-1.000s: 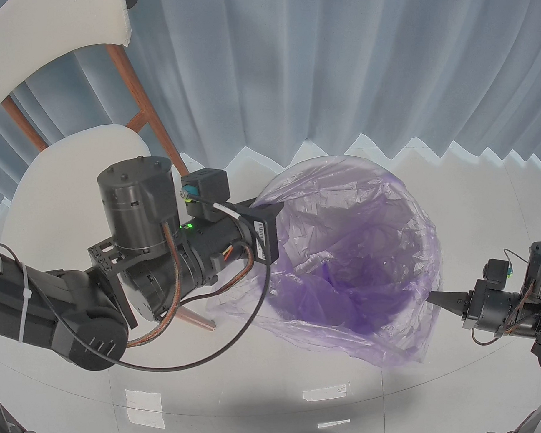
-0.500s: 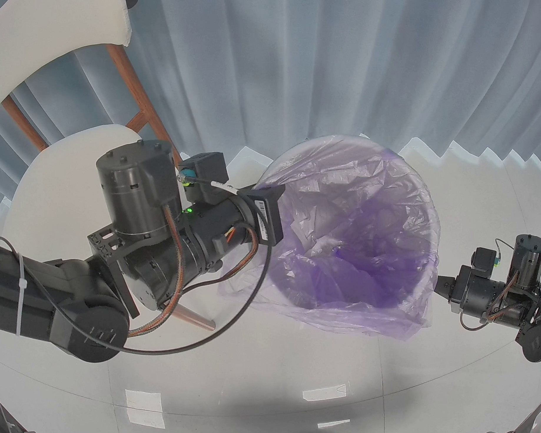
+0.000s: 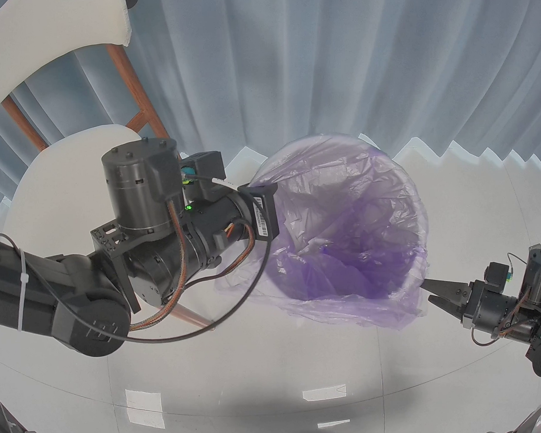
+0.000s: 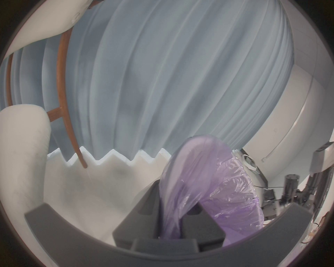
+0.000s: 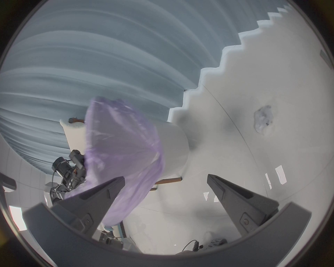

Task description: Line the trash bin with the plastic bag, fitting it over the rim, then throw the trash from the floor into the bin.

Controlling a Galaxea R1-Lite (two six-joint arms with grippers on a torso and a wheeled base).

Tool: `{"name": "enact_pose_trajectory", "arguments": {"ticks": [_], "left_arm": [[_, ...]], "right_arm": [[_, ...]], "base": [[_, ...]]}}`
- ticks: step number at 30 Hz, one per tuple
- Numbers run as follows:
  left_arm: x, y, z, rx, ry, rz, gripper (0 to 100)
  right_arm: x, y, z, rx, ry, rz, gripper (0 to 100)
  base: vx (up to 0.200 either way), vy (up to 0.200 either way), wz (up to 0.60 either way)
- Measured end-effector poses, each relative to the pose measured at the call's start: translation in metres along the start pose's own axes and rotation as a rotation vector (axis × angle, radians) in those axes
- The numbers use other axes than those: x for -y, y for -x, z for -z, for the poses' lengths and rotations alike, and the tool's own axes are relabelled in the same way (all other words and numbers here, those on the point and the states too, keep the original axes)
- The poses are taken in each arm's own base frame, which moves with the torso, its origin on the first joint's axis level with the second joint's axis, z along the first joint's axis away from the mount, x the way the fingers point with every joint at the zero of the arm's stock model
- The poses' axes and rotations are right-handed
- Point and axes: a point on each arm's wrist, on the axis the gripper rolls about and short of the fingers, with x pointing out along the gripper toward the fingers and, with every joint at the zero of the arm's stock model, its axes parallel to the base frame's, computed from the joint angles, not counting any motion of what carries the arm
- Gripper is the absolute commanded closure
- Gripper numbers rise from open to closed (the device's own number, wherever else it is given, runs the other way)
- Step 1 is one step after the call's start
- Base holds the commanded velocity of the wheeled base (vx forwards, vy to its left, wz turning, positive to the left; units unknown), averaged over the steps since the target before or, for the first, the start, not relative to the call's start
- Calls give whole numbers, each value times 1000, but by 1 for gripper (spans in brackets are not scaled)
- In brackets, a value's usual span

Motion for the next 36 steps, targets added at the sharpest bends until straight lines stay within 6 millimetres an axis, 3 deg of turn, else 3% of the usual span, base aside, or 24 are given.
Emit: {"name": "enact_pose_trajectory", "arguments": {"ticks": [5,11,23,28,36], "left_arm": [[-2,-7,-2,-3,-10,-60,100],[-2,-22,2,-7,-90,-95,100],[9,-38,16,-7,-129,-92,100],[8,-42,15,2,-132,-106,100],[9,-46,9,30,-125,-128,100]], "right_arm": [[-11,21,11,9,-70,-20,0],[-34,29,24,-65,-212,-100,0],[-92,1,-9,-196,-566,-145,0],[-110,-5,-4,-280,-656,-129,0],[-118,-11,-1,-329,-774,-119,0]], "base": [[0,0,0],[0,0,0],[0,0,0],[0,0,0],[0,0,0]]}}
